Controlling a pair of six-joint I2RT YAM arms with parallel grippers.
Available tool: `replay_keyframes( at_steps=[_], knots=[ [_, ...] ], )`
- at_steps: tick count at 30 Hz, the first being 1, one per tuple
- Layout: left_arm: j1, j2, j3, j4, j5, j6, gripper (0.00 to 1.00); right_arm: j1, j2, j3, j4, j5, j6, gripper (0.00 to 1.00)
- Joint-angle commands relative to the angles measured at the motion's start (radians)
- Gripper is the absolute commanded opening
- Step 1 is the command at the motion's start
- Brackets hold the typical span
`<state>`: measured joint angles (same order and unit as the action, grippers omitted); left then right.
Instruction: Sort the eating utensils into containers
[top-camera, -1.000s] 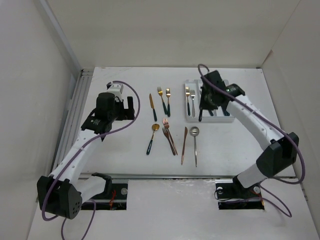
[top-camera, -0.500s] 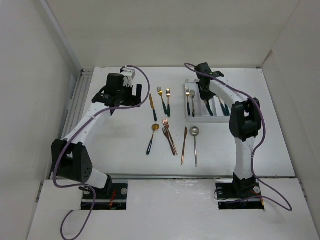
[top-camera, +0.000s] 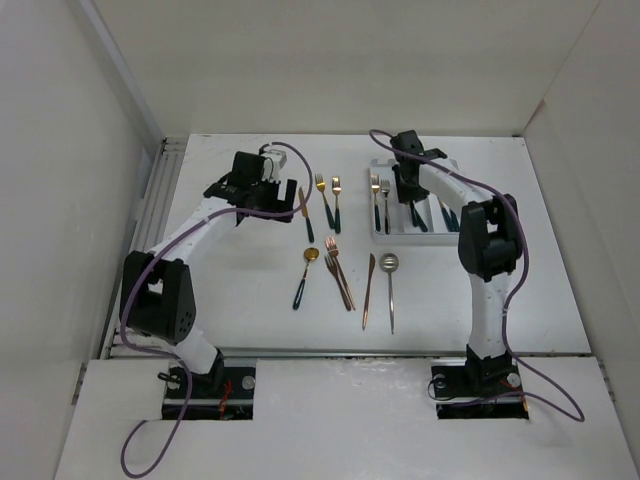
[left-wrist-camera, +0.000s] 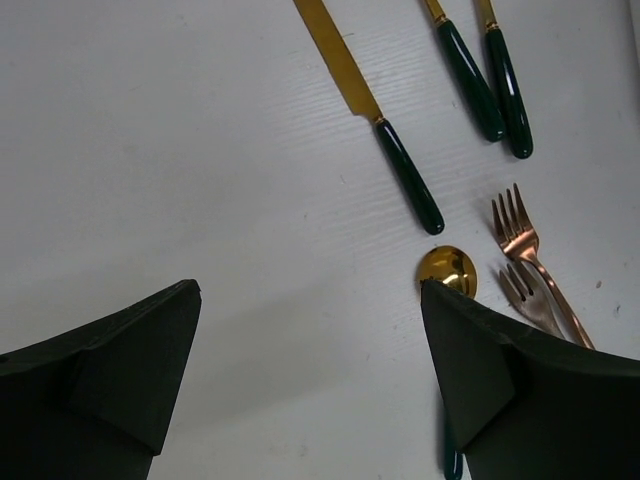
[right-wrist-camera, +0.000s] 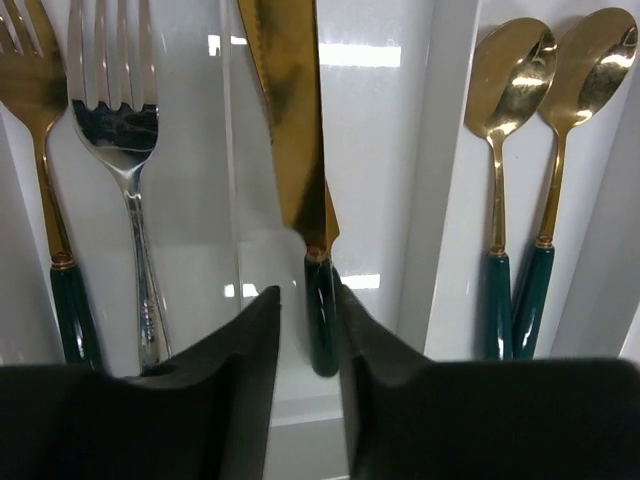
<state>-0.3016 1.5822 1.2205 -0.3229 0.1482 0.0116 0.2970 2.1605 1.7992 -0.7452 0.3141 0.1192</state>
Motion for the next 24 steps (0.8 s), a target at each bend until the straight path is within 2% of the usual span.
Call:
replay_keyframes(
  at_steps=[1,3,5,7,11,15,24],
  knots=[
    [-0.028,0.024,0.065,0.022,0.002,-0.015,0.90,0.007,-0.017,-0.001,0.061,0.000,0.034,0.36],
    [-0.051,0.062,0.085,0.013,-0.007,-0.015,0.91,0.007,-0.027,-0.001,0.061,0.017,0.045,0.48],
    [-0.051,0.090,0.120,0.002,-0.007,-0.042,0.91,0.007,-0.051,-0.011,0.061,0.037,0.056,0.51],
    [-0.060,0.137,0.163,-0.007,-0.007,-0.042,0.86,0.007,-0.086,-0.011,0.061,0.055,0.056,0.56],
    [-0.070,0.237,0.256,-0.031,0.014,-0.065,0.79,0.007,-0.157,-0.001,0.061,0.120,0.089,0.56],
    [-0.091,0.349,0.355,-0.096,0.034,-0.100,0.78,0.007,-0.241,-0.033,0.052,0.095,0.115,0.56],
    [-0.175,0.488,0.419,-0.145,-0.162,-0.090,0.79,0.007,-0.418,-0.175,0.099,0.057,0.145,0.56]
  ],
)
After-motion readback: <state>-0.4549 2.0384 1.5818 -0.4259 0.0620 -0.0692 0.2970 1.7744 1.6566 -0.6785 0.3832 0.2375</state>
